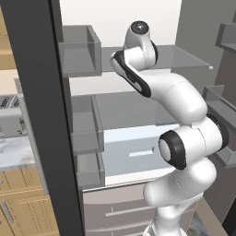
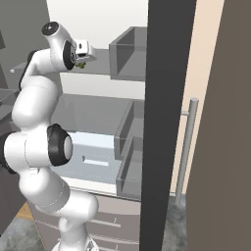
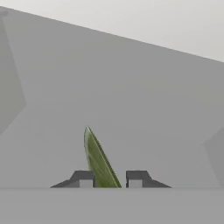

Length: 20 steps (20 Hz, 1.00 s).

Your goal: There is a bowl on the dining counter. Grab a lemon wedge from the fridge and place it in the bowl. Then get the liquor bottle and glass cup from the cabinet and place them next to the bowl.

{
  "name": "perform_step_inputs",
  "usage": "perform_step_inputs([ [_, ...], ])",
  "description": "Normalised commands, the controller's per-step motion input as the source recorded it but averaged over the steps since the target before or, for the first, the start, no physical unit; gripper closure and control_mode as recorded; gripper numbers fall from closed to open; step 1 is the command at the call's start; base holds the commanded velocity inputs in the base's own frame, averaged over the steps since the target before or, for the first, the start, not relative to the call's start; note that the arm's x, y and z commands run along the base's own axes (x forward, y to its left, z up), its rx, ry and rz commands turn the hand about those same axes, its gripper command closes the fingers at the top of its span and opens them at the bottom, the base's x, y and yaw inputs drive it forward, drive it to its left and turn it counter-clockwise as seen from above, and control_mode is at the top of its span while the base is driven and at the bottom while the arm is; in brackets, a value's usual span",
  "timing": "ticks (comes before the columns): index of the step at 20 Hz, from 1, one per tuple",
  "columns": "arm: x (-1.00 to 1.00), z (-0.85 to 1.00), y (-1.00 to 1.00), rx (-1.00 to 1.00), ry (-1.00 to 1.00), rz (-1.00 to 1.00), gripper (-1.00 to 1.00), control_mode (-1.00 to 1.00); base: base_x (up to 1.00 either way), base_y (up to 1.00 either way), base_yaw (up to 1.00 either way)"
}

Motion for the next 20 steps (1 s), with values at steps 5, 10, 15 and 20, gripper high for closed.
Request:
perform_step_inputs([
  [5, -0.31, -0.09, -0.01, -0.03, 0.0, 0.0, 1.0, -1.0, 0.0, 0.0, 0.0],
  [10, -0.69, 0.0, -0.15, 0.0, -0.08, 0.0, 1.0, -1.0, 0.0, 0.0, 0.0],
  [15, -0.9, 0.0, -0.33, 0.0, -0.13, 0.0, 1.0, -1.0, 0.0, 0.0, 0.0],
  [20, -0.98, 0.0, -0.34, -0.03, -0.14, 0.0, 1.0, -1.0, 0.0, 0.0, 0.0],
])
